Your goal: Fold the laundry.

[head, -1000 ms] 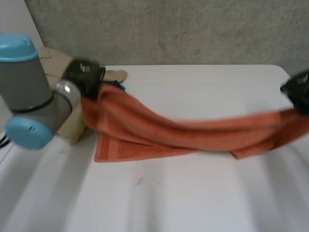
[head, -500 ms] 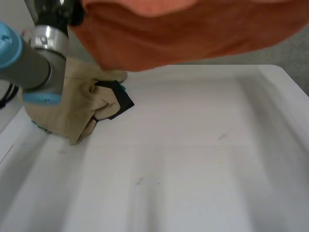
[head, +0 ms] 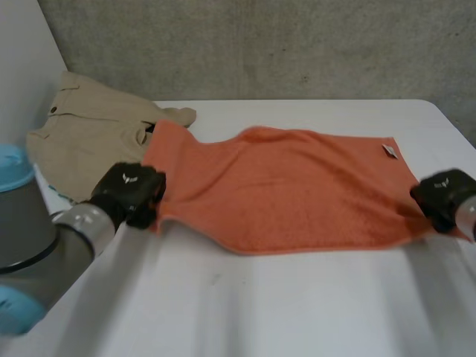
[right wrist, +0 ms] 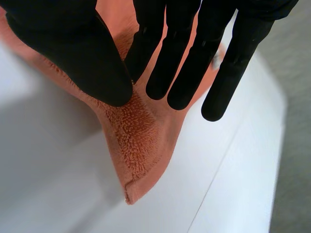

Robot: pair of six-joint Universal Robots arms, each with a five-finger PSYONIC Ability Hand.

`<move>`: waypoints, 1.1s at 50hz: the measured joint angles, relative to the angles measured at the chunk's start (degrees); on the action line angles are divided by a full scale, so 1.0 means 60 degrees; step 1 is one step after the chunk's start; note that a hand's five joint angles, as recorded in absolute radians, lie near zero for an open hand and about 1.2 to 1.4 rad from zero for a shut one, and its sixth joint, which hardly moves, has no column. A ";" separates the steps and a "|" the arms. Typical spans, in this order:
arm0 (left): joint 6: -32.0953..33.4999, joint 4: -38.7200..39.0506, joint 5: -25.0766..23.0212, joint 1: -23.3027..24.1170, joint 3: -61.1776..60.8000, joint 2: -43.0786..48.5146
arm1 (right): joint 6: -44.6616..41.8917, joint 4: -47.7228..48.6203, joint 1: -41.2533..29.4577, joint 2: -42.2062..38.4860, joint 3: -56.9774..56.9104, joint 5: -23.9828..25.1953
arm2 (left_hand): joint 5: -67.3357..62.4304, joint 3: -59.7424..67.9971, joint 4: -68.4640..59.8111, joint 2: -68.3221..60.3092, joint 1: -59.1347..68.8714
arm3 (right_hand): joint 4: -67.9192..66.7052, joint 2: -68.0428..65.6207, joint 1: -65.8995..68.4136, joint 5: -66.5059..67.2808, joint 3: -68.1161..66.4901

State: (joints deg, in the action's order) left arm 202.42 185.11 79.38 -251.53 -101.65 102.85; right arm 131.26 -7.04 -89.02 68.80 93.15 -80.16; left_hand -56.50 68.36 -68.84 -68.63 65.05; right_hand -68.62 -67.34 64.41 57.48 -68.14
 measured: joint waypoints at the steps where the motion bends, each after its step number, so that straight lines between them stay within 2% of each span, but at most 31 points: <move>1: 0.0292 -0.0529 0.0012 0.0006 -0.0224 -0.0363 | -0.0445 -0.0632 0.0145 0.0277 0.0162 -0.0042 | 0.0000 0.0000 0.0000 0.0000 0.0000 | 0.0000 0.0000 -0.0001 -0.0001 -0.0001; 5: 0.1280 -0.2002 0.0065 -0.0010 -0.0829 -0.1302 | -0.1846 -0.2410 0.0730 0.1200 0.0655 -0.0178 | 0.0000 0.0009 0.0000 -0.0001 0.0000 | -0.0001 0.0000 0.0000 0.0000 0.0000; 8: 0.2006 -0.2525 0.0082 -0.0075 -0.1097 -0.1625 | -0.2609 -0.2879 0.1107 0.1678 0.0906 -0.0211 | 0.0000 0.0014 0.0000 0.0000 0.0000 | -0.0001 0.0000 0.0000 0.0002 0.0000; 11: 0.2494 -0.2540 0.0098 -0.0129 -0.1168 -0.1677 | -0.2964 -0.2767 0.1317 0.1915 0.1023 -0.0213 | 0.0000 0.0014 0.0000 0.0000 0.0001 | -0.0001 0.0000 0.0000 -0.0001 -0.0001; 14: 0.2688 -0.1940 0.0119 -0.0143 -0.0971 -0.1354 | -0.2832 -0.2103 0.1321 0.1828 0.0978 -0.0232 | 0.0000 0.0014 0.0000 0.0000 0.0001 | -0.0001 0.0000 0.0000 -0.0001 0.0000; 20: 0.2138 0.0025 0.0322 -0.0010 0.0062 0.0051 | -0.1780 -0.0145 0.0589 0.0683 0.0263 -0.0318 | 0.0000 0.0015 -0.0001 -0.0001 0.0001 | -0.0001 0.0000 0.0000 0.0000 0.0000; 26: 0.1594 0.1339 0.1129 0.0190 0.1773 0.1831 | -0.0932 0.1542 -0.0235 -0.0805 -0.1037 -0.0722 | 0.0000 0.0015 -0.0001 -0.0001 0.0000 | -0.0001 0.0000 -0.0001 0.0009 -0.0001; 31: 0.1536 0.1547 0.1961 0.0528 0.3535 0.3306 | -0.0740 0.2522 -0.0724 -0.2047 -0.2354 -0.1070 | 0.0000 0.0015 -0.0001 -0.0001 -0.0005 | -0.0001 0.0000 -0.0001 0.0016 -0.0001; 39: 0.1575 0.1112 0.2526 0.0776 0.5442 0.4909 | -0.0868 0.3292 -0.1126 -0.3812 -0.4314 -0.1085 | 0.0005 0.0015 -0.0001 -0.0001 0.0000 | -0.0001 0.0000 -0.0001 0.0016 -0.0001; 40: 0.1578 0.1063 0.2547 0.0791 0.5589 0.5034 | -0.0878 0.3332 -0.1156 -0.4007 -0.4522 -0.1060 | 0.0005 0.0015 -0.0001 -0.0001 0.0000 | 0.0389 0.0481 -0.0362 -0.0345 0.0381; 41: 0.1581 0.1024 0.2561 0.0804 0.5700 0.5135 | -0.0885 0.3377 -0.1197 -0.4279 -0.4807 -0.1026 | 0.0197 -0.0195 0.0204 0.0202 -0.0271 | 0.2110 0.2063 -0.1798 -0.2036 0.2081; 42: 0.1583 0.1004 0.2567 0.0812 0.5765 0.5194 | -0.0885 0.3398 -0.1217 -0.4415 -0.4948 -0.1009 | 0.0197 -0.0195 0.0204 0.0202 -0.0271 | 0.2680 0.2662 -0.2585 -0.2624 0.2651; 44: 0.1586 0.0973 0.2586 0.0835 0.5903 0.5314 | -0.0874 0.3481 -0.1277 -0.4826 -0.5395 -0.0991 | 0.4690 -0.4851 0.4993 0.4942 -0.4941 | 0.6921 0.7153 -0.6748 -0.6984 0.7048; 45: 0.1587 0.0972 0.2609 0.0851 0.5944 0.5337 | -0.0863 0.3527 -0.1297 -0.4947 -0.5554 -0.1019 | 0.6127 -0.6258 0.6434 0.6365 -0.6762 | 0.8164 0.8142 -0.7717 -0.8133 0.8085; 46: 0.1587 0.0978 0.2633 0.0864 0.5980 0.5345 | -0.0852 0.3565 -0.1310 -0.5014 -0.5656 -0.1052 | 0.6526 -0.6655 0.6845 0.6759 -0.7183 | 0.8750 0.8680 -0.8228 -0.8582 0.8677; 47: 0.1587 0.0984 0.2687 0.0886 0.6030 0.5342 | -0.0818 0.3637 -0.1331 -0.5097 -0.5828 -0.1145 | 0.8400 -0.8675 0.8880 0.8844 -0.8872 | 0.9246 0.9133 -0.8585 -0.9065 0.9210; 52: 0.1576 0.1022 0.2947 0.0957 0.6152 0.5134 | -0.0508 0.3788 -0.1363 -0.4842 -0.6033 -0.1532 | 0.8947 -0.9362 0.9534 0.9427 -0.9050 | 0.9417 0.9213 -0.8595 -0.9117 0.9354; 55: 0.1564 0.1022 0.3076 0.0987 0.6097 0.4707 | 0.0044 0.3705 -0.1324 -0.4133 -0.5744 -0.1611 | 0.8947 -0.9362 0.9534 0.9427 -0.9050 | 0.9417 0.9213 -0.8595 -0.9117 0.9354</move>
State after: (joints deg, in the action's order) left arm 211.81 191.24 97.83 -245.60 -65.07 131.10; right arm 131.52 15.19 -96.97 44.00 58.69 -89.83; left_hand -2.82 12.18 -11.63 -12.06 10.75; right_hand -12.11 -12.07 12.84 2.78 -12.02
